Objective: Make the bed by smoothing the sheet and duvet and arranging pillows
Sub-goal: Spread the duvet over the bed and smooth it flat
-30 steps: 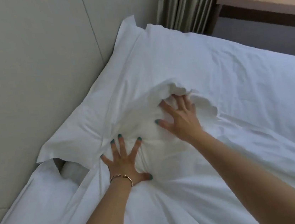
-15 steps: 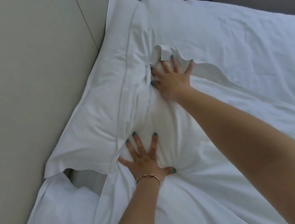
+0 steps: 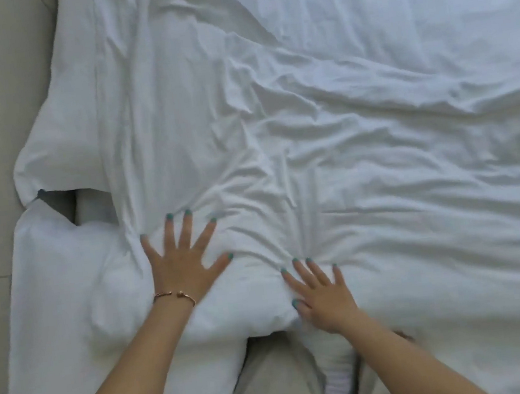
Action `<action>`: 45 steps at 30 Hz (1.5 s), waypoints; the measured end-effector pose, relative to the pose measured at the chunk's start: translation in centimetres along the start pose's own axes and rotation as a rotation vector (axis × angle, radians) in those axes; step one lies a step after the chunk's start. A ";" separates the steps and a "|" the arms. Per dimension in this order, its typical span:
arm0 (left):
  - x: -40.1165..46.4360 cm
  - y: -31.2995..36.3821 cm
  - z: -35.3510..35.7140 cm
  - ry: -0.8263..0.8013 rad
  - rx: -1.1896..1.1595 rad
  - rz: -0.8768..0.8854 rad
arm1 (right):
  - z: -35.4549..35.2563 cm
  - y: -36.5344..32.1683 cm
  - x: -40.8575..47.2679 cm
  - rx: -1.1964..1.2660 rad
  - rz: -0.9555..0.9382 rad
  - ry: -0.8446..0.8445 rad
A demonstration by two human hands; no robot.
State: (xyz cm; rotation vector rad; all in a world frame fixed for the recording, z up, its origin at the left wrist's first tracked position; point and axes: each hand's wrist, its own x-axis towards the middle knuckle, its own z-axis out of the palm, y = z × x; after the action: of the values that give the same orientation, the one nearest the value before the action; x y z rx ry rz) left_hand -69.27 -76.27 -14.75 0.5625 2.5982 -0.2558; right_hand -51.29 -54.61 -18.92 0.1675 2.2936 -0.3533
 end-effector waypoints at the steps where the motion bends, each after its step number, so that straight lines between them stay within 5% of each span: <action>1: -0.7 -0.6 0.2 0.009 0.004 -0.071 | 0.7 1.2 -1.5 -0.031 0.041 -0.024; 6: -5.4 -0.8 -0.9 -0.001 -0.145 -0.346 | 1.4 5.5 -7.0 -0.082 0.160 -0.072; 10: -9.2 -3.4 -1.0 0.004 -0.554 -0.698 | 0.4 3.5 -6.0 -0.044 0.039 0.100; 13: -7.6 -2.4 -2.0 -0.016 -0.914 -0.703 | 0.2 -0.8 -3.1 -0.078 -0.099 0.183; 19: -11.7 -6.0 -2.2 0.161 -0.776 -0.540 | -2.4 -5.4 -2.8 -0.048 -0.201 0.383; 23: -11.9 -6.4 -0.6 -0.058 -0.626 -0.721 | -1.3 -4.7 -5.7 0.043 -0.242 0.090; 25: -9.3 -2.9 -1.6 0.027 -0.462 -0.682 | -1.2 -2.8 -6.0 0.304 -0.098 -0.109; 28: -5.5 5.9 -5.6 0.315 -0.319 -0.175 | -2.9 2.2 -6.7 0.646 0.210 -0.080; 30: -3.7 12.7 -9.3 0.219 -0.309 0.166 | -4.6 6.5 -7.7 0.766 0.370 0.018; 32: -1.5 18.8 -12.0 0.012 -0.287 0.304 | -6.6 11.2 -8.8 0.827 0.441 0.045; 36: 4.2 28.7 -15.7 -0.148 -0.182 0.321 | -10.6 23.0 -9.9 0.836 0.493 0.106; 41: 12.6 43.2 -18.8 -0.093 -0.296 0.343 | -15.1 40.3 -8.2 0.986 0.525 0.391; 45: 20.7 52.7 -19.0 0.086 -0.482 0.205 | -21.5 53.3 -3.4 0.719 0.429 0.694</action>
State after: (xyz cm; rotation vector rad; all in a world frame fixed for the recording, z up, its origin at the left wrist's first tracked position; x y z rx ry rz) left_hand -70.93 -16.57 -12.29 0.6603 2.5255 0.4589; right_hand -51.73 2.70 -13.12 1.2906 2.5773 -0.9963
